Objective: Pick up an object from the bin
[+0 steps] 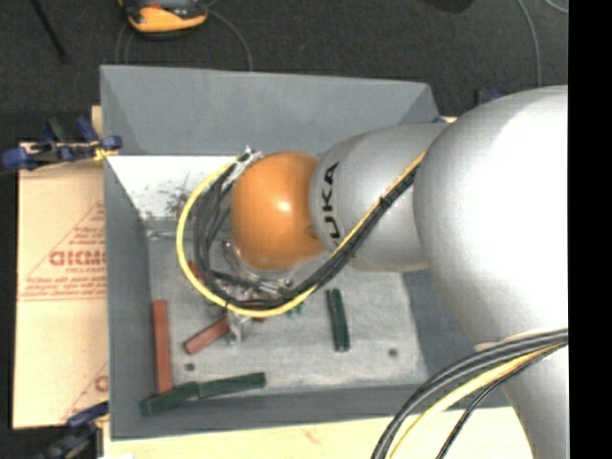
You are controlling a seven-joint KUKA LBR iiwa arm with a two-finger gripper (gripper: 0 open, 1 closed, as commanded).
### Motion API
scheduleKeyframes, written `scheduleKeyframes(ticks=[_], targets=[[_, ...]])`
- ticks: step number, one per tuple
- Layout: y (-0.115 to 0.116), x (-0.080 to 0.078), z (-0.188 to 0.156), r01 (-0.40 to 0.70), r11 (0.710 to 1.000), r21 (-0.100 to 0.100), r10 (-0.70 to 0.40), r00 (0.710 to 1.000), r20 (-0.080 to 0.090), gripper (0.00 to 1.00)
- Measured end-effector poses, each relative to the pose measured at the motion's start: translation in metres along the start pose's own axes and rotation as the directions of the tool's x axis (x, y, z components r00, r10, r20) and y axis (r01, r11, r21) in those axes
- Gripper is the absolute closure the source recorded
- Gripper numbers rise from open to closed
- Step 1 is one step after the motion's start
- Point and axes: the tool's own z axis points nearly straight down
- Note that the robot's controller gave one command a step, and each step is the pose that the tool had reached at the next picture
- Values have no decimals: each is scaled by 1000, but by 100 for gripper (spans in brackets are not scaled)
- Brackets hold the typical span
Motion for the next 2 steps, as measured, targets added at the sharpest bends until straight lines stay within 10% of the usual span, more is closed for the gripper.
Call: scheduleKeyframes(ticks=[1,2], targets=[[0,0,0,-1,1000,0,1,1000,0,100],[-25,0,-185,35,999,5,-35,999,9,100]])
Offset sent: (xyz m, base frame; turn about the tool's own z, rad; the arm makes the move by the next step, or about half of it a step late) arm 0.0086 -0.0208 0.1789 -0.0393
